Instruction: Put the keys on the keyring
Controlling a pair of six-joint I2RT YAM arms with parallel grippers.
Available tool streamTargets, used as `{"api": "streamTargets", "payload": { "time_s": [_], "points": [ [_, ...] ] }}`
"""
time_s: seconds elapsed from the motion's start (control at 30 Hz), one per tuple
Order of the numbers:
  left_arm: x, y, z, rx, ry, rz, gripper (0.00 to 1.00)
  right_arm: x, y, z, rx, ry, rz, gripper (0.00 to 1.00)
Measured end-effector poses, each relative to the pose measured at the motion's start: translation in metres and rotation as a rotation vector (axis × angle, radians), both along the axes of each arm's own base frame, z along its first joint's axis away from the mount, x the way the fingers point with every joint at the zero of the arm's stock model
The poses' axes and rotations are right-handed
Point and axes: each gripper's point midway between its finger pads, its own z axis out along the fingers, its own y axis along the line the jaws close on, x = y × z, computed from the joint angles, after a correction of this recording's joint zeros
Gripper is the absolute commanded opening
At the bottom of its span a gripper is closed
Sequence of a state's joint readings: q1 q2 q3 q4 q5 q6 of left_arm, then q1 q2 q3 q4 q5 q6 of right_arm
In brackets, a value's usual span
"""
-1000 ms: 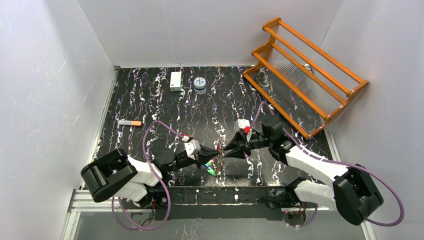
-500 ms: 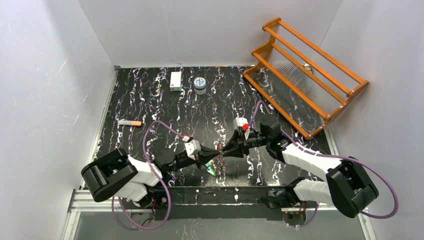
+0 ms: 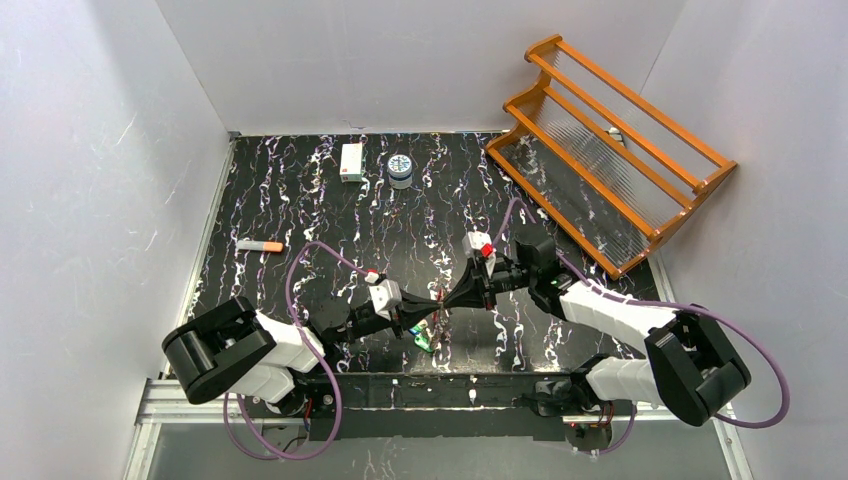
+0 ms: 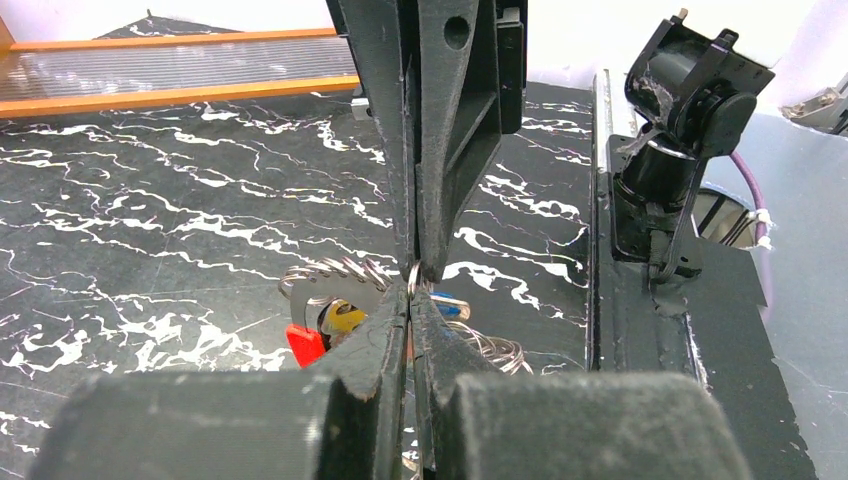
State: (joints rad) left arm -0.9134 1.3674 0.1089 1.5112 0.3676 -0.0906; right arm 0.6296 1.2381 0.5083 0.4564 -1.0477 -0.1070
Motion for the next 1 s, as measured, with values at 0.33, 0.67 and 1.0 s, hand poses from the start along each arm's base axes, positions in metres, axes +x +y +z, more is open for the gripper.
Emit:
{"api": "streamTargets", "payload": {
  "time_s": [0.33, 0.67, 1.0],
  "points": [
    [0.004, 0.003, 0.022, -0.029, -0.086, 0.026, 0.38, 0.009, -0.005, -0.009, -0.109, -0.005, -0.043, 0.01],
    [0.014, 0.0, 0.013, 0.105, -0.153, 0.035, 0.39, 0.015, -0.013, -0.017, -0.302, -0.029, -0.105, 0.01],
    [0.008, -0.015, -0.012, 0.218, -0.135, -0.073, 0.34, 0.006, -0.024, -0.043, -0.539, -0.093, -0.113, 0.01]
  ]
}}
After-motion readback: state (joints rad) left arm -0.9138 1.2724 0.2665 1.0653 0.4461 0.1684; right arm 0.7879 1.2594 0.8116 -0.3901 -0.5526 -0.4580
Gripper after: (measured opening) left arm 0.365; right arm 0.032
